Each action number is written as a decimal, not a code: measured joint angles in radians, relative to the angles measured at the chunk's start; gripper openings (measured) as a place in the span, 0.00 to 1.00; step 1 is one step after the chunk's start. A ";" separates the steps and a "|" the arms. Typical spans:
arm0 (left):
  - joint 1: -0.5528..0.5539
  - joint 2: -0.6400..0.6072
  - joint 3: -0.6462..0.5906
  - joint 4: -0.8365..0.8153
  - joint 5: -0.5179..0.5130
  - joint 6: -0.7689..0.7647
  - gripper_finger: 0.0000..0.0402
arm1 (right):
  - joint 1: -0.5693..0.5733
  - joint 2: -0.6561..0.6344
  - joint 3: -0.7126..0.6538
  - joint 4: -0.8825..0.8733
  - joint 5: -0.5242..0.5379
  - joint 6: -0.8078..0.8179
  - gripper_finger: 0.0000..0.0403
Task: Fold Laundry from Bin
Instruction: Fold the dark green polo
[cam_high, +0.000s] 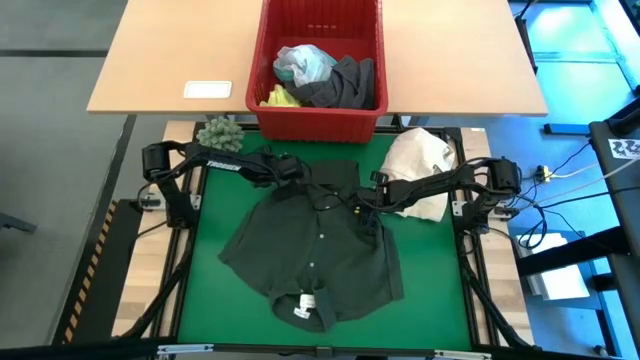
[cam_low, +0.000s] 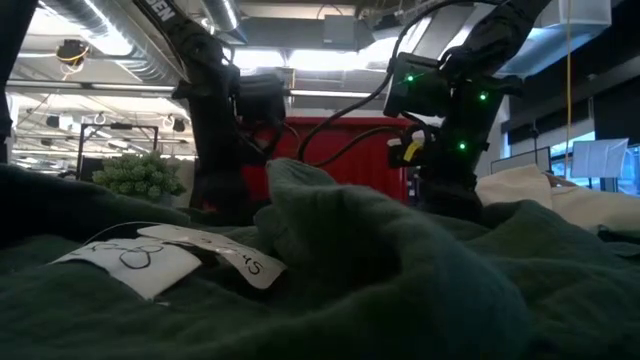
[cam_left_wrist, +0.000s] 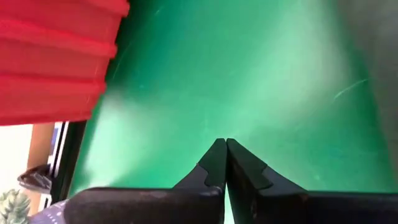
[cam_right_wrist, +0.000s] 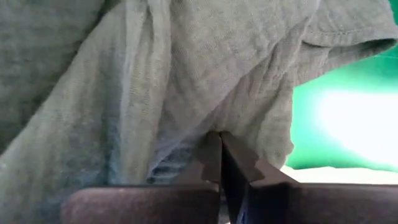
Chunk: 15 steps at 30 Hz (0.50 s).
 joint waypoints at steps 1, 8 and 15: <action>-0.011 -0.007 0.000 0.008 -0.001 0.000 0.00 | 0.000 0.000 0.000 0.002 -0.002 0.000 0.00; -0.104 -0.148 0.000 0.111 0.054 0.079 0.00 | -0.001 0.000 -0.001 0.016 -0.026 -0.001 0.00; -0.169 -0.219 0.001 0.243 0.338 0.197 0.01 | -0.001 0.000 -0.001 0.031 -0.042 -0.002 0.00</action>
